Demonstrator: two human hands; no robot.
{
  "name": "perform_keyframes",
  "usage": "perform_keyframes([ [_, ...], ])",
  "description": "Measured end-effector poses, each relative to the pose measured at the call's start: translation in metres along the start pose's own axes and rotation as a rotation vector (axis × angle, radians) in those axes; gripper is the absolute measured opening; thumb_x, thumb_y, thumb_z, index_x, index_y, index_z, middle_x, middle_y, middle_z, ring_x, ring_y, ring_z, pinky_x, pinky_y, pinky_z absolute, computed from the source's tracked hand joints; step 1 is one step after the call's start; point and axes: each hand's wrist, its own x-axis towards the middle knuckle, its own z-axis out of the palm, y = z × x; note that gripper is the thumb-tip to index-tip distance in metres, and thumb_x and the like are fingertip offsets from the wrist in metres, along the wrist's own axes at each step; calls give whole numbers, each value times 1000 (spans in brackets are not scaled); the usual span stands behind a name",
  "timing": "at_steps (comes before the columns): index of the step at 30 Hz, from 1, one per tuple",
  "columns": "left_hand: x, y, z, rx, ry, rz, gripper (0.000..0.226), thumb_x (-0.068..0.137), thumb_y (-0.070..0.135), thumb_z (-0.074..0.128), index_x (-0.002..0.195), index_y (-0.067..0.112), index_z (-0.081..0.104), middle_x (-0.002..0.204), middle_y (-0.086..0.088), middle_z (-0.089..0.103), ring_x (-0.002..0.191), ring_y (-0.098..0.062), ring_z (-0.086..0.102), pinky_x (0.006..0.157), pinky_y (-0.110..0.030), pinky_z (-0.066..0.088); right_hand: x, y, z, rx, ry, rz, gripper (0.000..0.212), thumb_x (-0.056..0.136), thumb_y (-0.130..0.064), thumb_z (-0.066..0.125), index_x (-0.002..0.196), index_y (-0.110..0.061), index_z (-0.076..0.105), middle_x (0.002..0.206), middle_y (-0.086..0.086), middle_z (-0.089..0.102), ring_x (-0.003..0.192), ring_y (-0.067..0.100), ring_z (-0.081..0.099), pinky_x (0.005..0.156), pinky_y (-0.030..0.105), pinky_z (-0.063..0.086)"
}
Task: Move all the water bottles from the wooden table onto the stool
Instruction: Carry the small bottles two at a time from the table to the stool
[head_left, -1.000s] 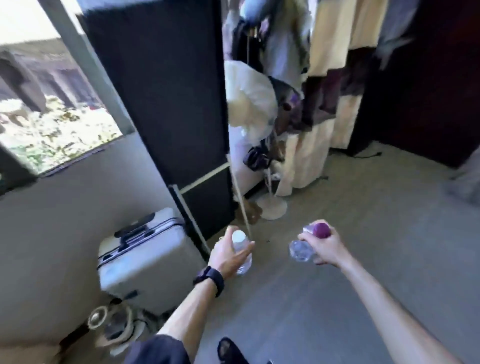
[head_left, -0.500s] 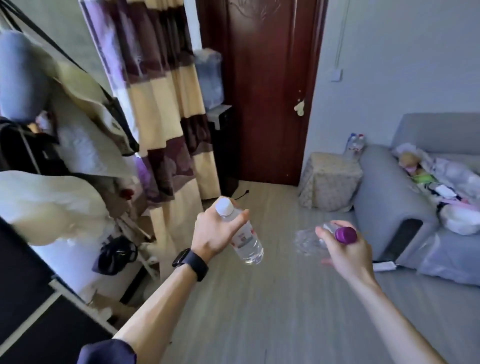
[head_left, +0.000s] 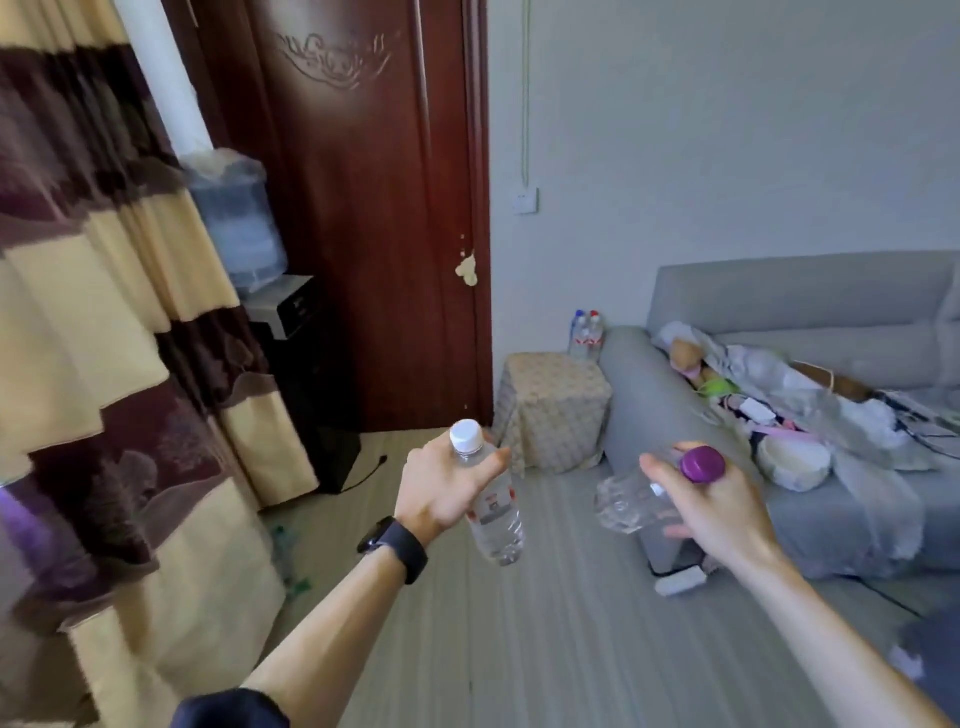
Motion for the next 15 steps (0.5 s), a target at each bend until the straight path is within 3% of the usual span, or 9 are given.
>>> perform_keyframes([
  [6,131,5,71,-51,-17,-97,22,75,54,75,83,34,71,78,22,73,83,4,67,72,-19,50,139,34,7,64,-1,58,28,72,-40,85,91,-22,74,88,0,76,81,16,73,57,46,62],
  [11,236,15,128,-97,11,-144,23,78,54,76,86,33,71,78,22,73,82,5,68,71,-18,50,257,46,4,179,26,88,19,78,-29,84,92,-21,72,80,1,76,71,16,72,58,40,61],
  [15,313,13,172,-53,23,-165,23,84,56,70,90,34,68,83,18,72,84,4,66,68,-15,47,361,62,10,216,59,123,25,77,-32,85,96,-22,71,90,4,75,77,21,74,61,41,62],
])
